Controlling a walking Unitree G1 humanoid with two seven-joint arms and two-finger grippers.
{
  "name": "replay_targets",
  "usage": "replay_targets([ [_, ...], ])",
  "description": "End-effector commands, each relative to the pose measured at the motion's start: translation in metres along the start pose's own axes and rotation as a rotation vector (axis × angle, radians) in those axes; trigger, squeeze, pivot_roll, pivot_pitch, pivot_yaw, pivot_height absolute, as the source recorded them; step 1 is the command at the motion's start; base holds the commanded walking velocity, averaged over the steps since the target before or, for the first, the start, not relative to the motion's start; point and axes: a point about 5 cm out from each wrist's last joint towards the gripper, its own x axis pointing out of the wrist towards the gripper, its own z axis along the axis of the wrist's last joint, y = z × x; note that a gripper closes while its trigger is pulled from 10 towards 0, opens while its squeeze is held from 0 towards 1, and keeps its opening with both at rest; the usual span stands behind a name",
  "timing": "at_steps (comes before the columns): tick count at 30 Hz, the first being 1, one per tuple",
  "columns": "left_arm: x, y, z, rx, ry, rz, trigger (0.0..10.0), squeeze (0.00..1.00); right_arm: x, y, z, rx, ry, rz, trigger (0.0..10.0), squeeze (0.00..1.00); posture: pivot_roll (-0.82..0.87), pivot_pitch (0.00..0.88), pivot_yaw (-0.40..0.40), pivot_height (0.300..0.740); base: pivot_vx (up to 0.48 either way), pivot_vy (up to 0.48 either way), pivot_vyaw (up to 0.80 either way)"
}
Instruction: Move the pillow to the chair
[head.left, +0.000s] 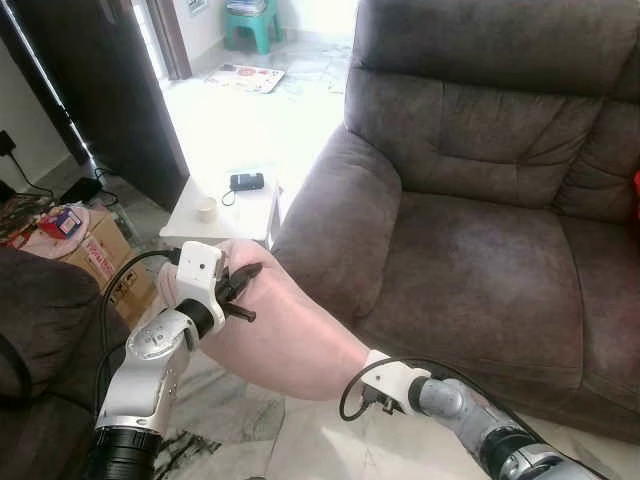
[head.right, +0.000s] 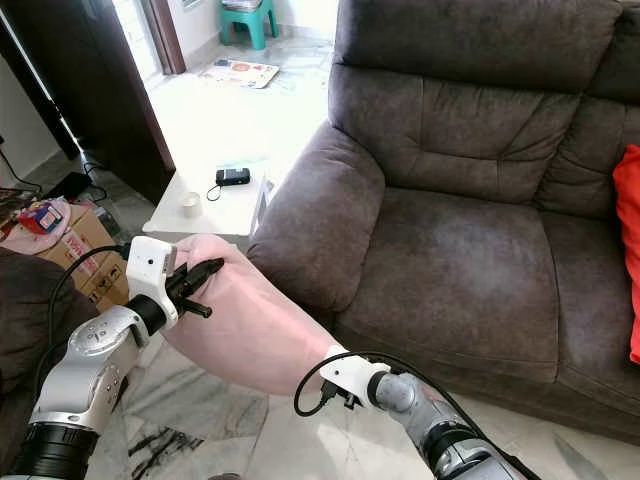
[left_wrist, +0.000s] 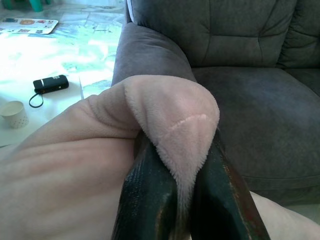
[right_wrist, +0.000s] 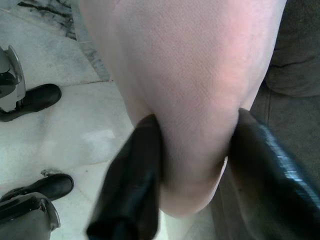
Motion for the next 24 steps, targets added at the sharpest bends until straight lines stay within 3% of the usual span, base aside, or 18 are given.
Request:
replay_targets([
  [1,0.003,0.0,0.026,0.031,-0.102,-0.01,10.0,0.0,0.001,0.007,-0.003,0.0,0.008,0.025,0.0,0.0,0.11,0.028,0.012,0.74,0.0,0.0,0.0],
  [14,0.003,-0.001,0.023,0.029,-0.092,-0.009,10.0,0.0,0.002,0.005,0.002,0.029,-0.019,0.007,0.0,0.0,0.11,0.034,0.014,0.74,0.0,0.0,0.0],
  [24,0.0,0.002,0.011,0.042,-0.038,0.03,10.0,0.0,-0.001,-0.01,0.008,0.134,-0.085,-0.091,0.0,0.0,0.11,0.034,0.013,0.74,0.0,0.0,0.0],
])
